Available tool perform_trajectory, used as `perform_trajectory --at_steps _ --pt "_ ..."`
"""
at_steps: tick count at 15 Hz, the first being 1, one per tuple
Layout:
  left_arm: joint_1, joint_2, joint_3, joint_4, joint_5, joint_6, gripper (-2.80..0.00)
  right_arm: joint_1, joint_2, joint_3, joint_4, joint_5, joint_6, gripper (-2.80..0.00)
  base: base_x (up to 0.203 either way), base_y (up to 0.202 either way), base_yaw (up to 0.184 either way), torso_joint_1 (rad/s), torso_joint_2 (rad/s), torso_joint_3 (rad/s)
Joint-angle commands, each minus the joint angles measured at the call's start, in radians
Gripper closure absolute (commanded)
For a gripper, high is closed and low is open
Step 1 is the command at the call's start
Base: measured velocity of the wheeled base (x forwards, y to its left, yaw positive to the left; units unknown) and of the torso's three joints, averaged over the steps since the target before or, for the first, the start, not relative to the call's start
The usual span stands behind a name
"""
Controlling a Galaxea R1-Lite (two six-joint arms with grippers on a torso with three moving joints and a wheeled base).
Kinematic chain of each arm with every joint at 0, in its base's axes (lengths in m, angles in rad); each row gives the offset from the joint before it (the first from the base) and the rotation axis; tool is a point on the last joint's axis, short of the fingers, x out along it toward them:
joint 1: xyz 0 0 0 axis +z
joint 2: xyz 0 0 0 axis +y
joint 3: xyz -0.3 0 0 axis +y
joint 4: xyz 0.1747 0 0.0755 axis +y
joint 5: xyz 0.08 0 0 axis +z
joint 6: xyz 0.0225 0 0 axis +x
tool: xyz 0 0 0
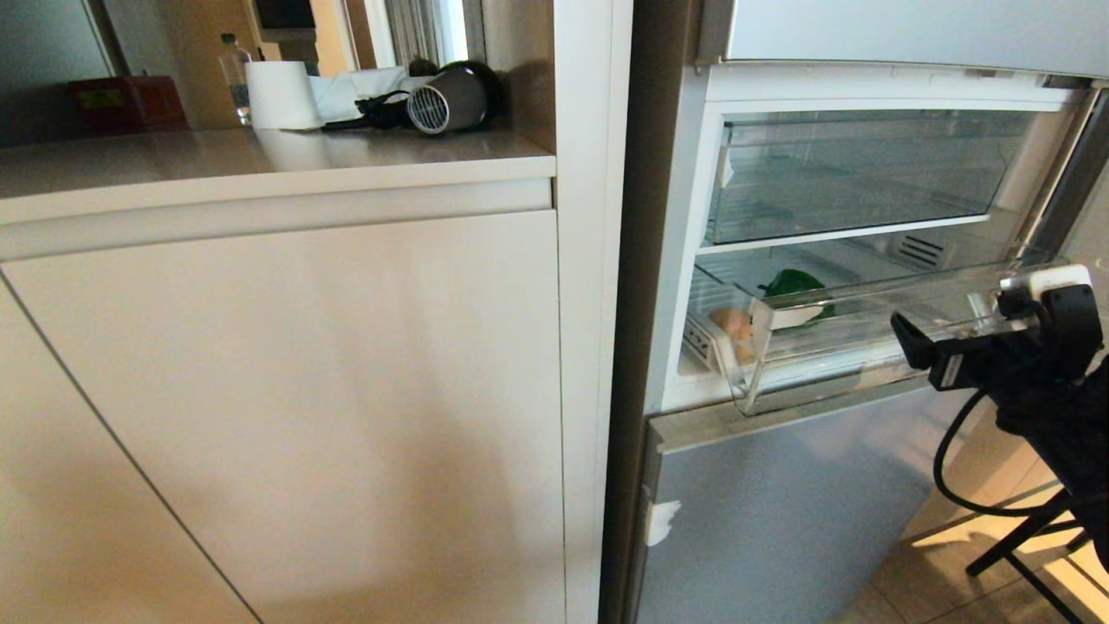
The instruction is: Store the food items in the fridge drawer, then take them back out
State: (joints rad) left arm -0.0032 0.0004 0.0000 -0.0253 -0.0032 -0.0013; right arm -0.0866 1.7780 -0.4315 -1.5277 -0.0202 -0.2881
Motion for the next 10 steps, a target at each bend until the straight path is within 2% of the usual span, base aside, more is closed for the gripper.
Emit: perform_trajectory --at_steps 1,5,10 --pt "0.000 -0.002 0.011 0.000 0.000 0.000 0.00 0.003 -0.043 0.054 -0.002 -0.001 -0.003 -2.80 0.000 0.000 0.000 0.000 0.00 0.000" --pt "0.000 -0.002 0.011 -0.001 0.000 0.000 0.00 0.005 -0.110 0.187 -0.002 0.000 -0.002 -2.80 0.000 0.000 0.000 0.000 0.00 0.000" --pt "0.000 -0.002 0.011 -0.001 0.000 0.000 0.00 0.004 -0.296 0.412 -0.002 0.000 -0.009 -2.80 0.000 0.000 0.000 0.000 0.00 0.000"
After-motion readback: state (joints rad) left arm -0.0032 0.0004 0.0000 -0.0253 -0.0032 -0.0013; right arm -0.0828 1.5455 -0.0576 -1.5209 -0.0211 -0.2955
